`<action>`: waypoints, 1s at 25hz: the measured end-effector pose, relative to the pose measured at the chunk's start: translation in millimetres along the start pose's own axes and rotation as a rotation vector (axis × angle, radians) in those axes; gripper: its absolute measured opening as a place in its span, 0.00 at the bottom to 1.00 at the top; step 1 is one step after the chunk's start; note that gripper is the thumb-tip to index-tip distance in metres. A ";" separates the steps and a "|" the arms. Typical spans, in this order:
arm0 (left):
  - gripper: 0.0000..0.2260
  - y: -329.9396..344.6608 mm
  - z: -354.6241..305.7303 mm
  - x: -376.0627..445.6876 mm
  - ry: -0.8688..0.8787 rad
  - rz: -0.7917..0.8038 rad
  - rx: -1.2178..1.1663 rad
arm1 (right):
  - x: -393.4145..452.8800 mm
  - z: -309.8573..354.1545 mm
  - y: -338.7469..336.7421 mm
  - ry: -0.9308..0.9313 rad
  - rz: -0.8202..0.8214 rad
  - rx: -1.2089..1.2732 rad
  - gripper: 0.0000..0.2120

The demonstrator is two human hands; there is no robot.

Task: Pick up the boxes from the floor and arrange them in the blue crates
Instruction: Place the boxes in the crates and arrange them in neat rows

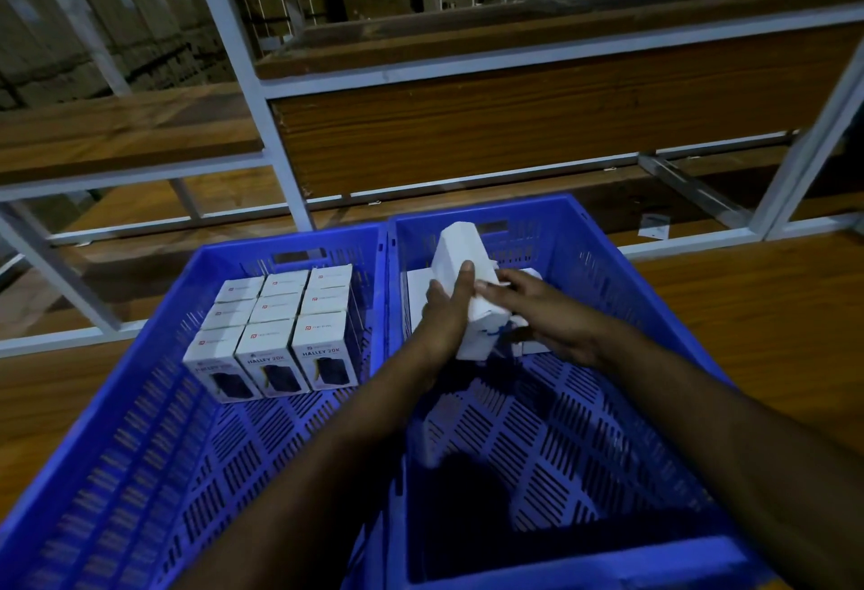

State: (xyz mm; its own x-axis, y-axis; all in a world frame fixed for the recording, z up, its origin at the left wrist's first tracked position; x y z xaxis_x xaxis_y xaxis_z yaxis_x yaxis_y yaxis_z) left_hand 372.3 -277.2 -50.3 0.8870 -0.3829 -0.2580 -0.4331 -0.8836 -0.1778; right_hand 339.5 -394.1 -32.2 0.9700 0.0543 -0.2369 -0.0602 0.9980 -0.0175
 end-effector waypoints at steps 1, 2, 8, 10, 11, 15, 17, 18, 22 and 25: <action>0.36 -4.2 -1.1 3.1 0.050 -0.062 0.031 | -1.5 -5.6 5.7 0.044 0.088 -0.006 0.22; 0.34 -7.6 -1.7 7.3 0.079 -0.096 0.051 | -3.2 -8.0 10.0 0.059 0.155 -0.011 0.23; 0.26 -6.3 0.5 18.5 0.183 -0.005 0.111 | 7.1 -12.4 -15.6 0.040 -0.028 0.170 0.21; 0.27 -2.0 0.4 15.3 0.206 0.035 0.129 | 9.9 -16.1 -17.6 0.055 -0.007 0.293 0.23; 0.26 -0.5 -0.1 13.3 0.214 0.052 0.131 | 11.9 -18.9 -19.2 0.069 -0.043 0.358 0.22; 0.24 8.8 -8.2 0.5 0.263 0.122 0.271 | 24.4 -38.6 -46.4 0.071 -0.367 0.558 0.17; 0.25 8.5 -9.1 -3.1 0.250 0.111 0.260 | 32.1 -56.8 -74.3 0.079 -0.582 0.506 0.22; 0.25 5.7 -8.0 -2.0 0.224 0.090 0.224 | 34.9 -66.6 -86.3 0.091 -0.671 0.439 0.24; 0.20 -4.5 -3.9 1.6 0.155 0.018 0.113 | 41.5 -95.4 -104.9 0.139 -0.837 0.173 0.27; 0.20 -3.8 -5.6 -1.5 0.142 0.016 0.117 | 49.6 -109.4 -112.5 0.173 -0.872 0.049 0.19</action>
State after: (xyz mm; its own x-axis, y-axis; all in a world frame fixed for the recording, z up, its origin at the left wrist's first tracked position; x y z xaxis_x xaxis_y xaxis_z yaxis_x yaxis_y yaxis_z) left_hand 373.5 -274.8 -43.9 0.8901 -0.4379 -0.1263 -0.4554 -0.8431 -0.2862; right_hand 368.7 -507.2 -148.2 0.6169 -0.7266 -0.3025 0.6969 0.6829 -0.2192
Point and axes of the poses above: each hand's wrist, its own x-axis towards the middle knuckle, its own y-axis out of the palm, z = x × y, the point moved 7 cm from there along x, towards the middle knuckle, and after that the axes turned 1 degree about y, right-handed, at the moved point
